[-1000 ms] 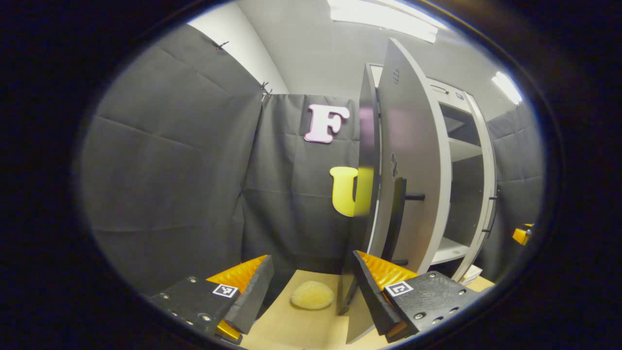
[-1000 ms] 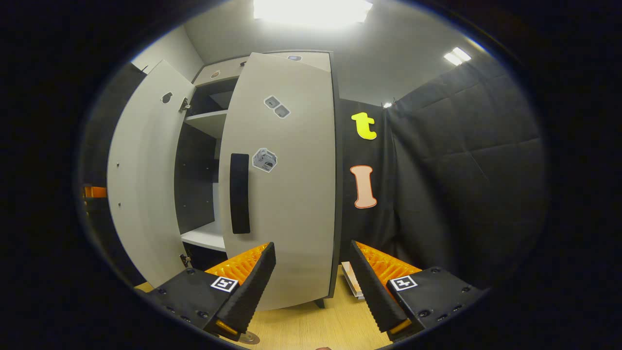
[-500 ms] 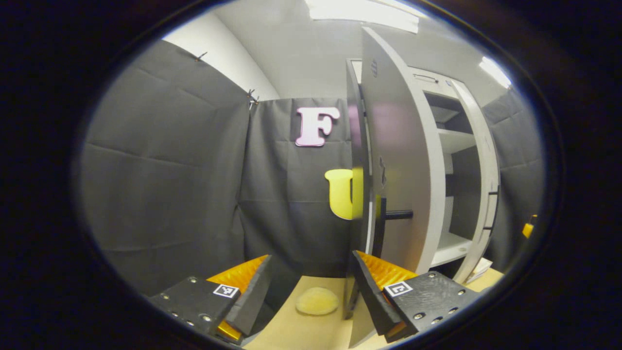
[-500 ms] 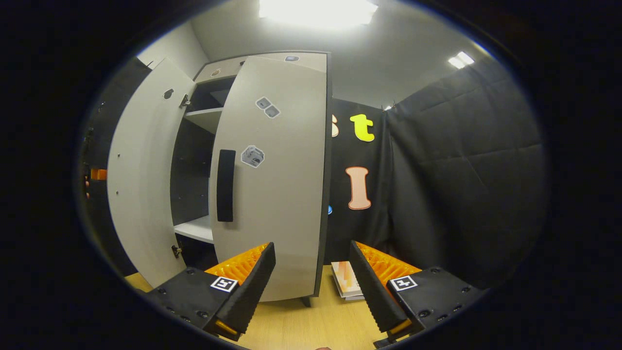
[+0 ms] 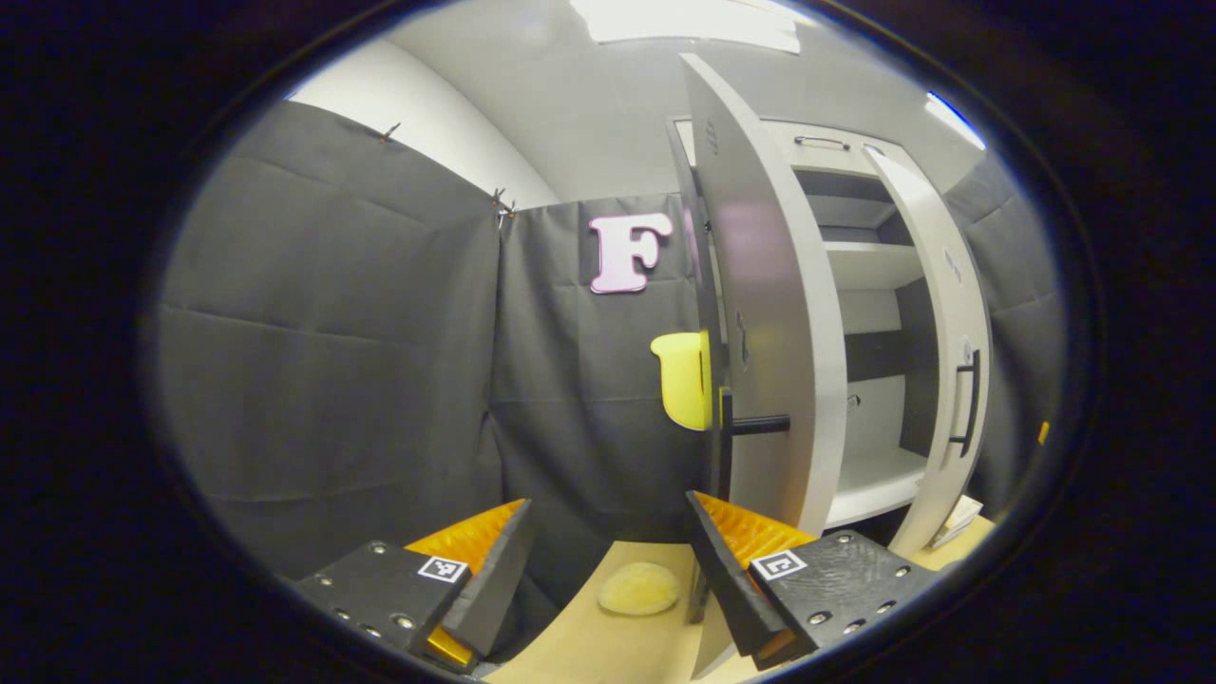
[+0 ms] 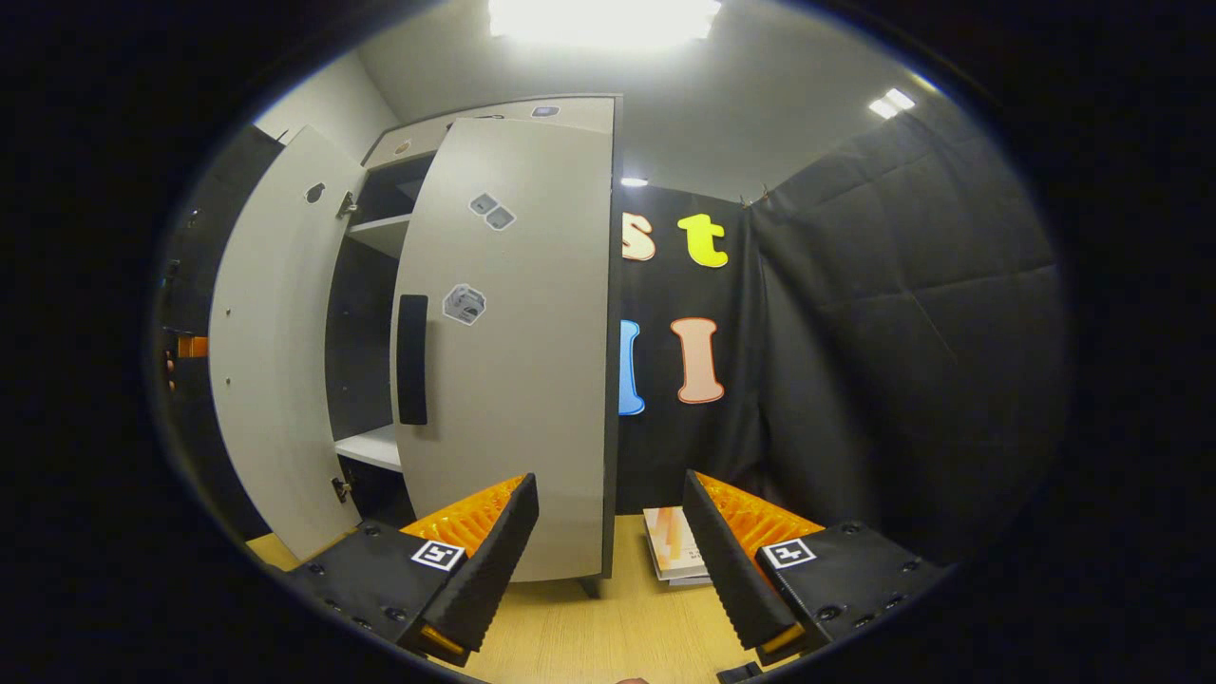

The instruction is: Grasp the bottle in the cabinet with the left hand and place it on the coaster, then close the right door with the right hand and the left door with the left hand.

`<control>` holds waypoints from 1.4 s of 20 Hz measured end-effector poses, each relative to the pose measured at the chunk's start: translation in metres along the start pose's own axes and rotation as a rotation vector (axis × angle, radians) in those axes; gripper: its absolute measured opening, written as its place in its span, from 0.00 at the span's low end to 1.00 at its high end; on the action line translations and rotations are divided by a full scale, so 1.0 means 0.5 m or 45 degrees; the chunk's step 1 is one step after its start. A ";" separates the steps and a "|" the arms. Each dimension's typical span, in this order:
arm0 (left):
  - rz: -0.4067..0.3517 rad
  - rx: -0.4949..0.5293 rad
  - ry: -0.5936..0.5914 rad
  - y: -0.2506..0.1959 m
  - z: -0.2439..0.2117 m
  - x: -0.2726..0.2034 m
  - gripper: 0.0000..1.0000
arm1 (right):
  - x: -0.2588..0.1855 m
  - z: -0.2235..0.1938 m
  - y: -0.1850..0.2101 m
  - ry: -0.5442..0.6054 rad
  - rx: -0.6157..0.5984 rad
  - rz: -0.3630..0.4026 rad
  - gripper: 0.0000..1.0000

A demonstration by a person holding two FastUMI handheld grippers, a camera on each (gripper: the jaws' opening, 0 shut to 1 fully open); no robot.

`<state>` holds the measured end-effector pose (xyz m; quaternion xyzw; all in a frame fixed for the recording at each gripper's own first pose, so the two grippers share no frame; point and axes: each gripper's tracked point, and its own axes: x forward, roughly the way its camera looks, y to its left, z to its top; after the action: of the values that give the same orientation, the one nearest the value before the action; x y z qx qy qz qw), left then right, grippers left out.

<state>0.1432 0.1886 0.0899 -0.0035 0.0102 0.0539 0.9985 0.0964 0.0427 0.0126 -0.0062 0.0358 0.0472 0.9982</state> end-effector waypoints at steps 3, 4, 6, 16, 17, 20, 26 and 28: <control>-0.020 -0.008 -0.005 -0.018 0.005 -0.004 0.94 | 0.005 0.002 0.006 -0.007 -0.022 0.034 0.98; -0.024 -0.010 -0.005 -0.026 0.005 -0.007 0.94 | 0.005 0.001 0.007 -0.010 -0.032 0.043 0.98; -0.023 -0.006 -0.009 -0.040 0.005 -0.019 0.94 | 0.007 -0.002 0.011 -0.006 -0.033 0.066 0.98; -0.112 -0.018 -0.035 -0.133 0.007 -0.046 0.92 | 0.007 -0.008 0.002 0.011 -0.007 0.109 0.98; -0.116 -0.015 -0.038 -0.144 0.007 -0.045 0.94 | 0.005 -0.008 0.000 0.011 -0.007 0.109 0.98; -0.118 -0.024 -0.043 -0.170 -0.002 -0.045 0.94 | -0.002 -0.007 -0.019 0.012 -0.022 0.095 0.98; -0.170 -0.068 -0.057 -0.218 -0.003 -0.042 0.92 | -0.015 -0.007 -0.059 0.025 0.009 0.059 0.94; -0.208 -0.083 -0.061 -0.252 -0.005 -0.036 0.94 | -0.016 -0.012 -0.065 0.040 0.017 0.055 0.98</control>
<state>0.1386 0.0615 0.0887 -0.0357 -0.0160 -0.0271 0.9989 0.0909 0.0094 0.0076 0.0003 0.0519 0.0684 0.9963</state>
